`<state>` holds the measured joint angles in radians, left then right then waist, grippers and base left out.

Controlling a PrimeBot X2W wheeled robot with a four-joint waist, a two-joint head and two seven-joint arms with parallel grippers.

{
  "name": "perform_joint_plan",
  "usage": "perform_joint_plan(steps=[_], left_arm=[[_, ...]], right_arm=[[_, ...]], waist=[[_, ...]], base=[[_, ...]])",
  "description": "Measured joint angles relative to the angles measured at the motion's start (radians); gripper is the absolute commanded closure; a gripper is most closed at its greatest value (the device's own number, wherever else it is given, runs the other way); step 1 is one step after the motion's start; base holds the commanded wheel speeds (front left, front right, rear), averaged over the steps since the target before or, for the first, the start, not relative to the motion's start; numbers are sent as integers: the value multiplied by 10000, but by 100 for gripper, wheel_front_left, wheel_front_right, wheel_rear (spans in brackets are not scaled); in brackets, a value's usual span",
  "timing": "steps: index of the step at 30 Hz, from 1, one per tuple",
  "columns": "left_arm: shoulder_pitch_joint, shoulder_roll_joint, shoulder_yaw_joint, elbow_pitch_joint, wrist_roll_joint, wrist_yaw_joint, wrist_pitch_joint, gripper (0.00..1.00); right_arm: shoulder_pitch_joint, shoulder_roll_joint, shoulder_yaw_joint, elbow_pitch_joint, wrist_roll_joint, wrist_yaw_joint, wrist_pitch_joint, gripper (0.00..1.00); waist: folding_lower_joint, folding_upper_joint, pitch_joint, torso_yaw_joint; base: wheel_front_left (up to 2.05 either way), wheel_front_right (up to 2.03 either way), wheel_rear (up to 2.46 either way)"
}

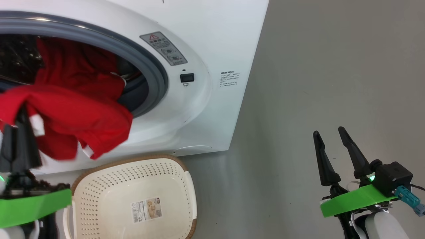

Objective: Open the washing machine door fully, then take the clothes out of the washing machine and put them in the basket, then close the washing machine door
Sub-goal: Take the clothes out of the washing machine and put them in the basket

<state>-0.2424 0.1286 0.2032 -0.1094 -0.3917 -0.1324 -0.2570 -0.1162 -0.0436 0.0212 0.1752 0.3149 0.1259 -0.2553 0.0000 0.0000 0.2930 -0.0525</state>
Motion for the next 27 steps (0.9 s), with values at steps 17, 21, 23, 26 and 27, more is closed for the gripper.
perform_joint_plan(steps=[17, 21, 23, 26, 27], left_arm=[[578, -19, -1164, 4316, -316, 0, 4, 100], [336, 84, -1538, 5432, -445, 0, 4, 100], [37, 182, -1797, 6000, -520, 0, 4, 100], [-438, 282, -2127, 6765, -602, 0, 4, 100], [-438, 282, -2127, 6765, -602, 0, 4, 100]], right_arm=[[-9, -2, 188, -54, 4, 0, 0, 0], [-89, -2, 228, -86, 4, 0, 0, 0], [-155, -2, 247, -134, 4, 0, 0, 0], [-174, -2, 272, -169, 4, 0, 0, 0], [-174, -2, 272, -169, 4, 0, 0, 0]], waist=[[0, 1, 447, -38], [0, 0, 714, -21], [0, 1, 877, -20], [0, 1, 1159, -31], [0, 1, 1159, -31]], base=[[0, 0, 0], [0, 0, 0], [0, 0, 0], [0, 0, 0], [0, 0, 0]])
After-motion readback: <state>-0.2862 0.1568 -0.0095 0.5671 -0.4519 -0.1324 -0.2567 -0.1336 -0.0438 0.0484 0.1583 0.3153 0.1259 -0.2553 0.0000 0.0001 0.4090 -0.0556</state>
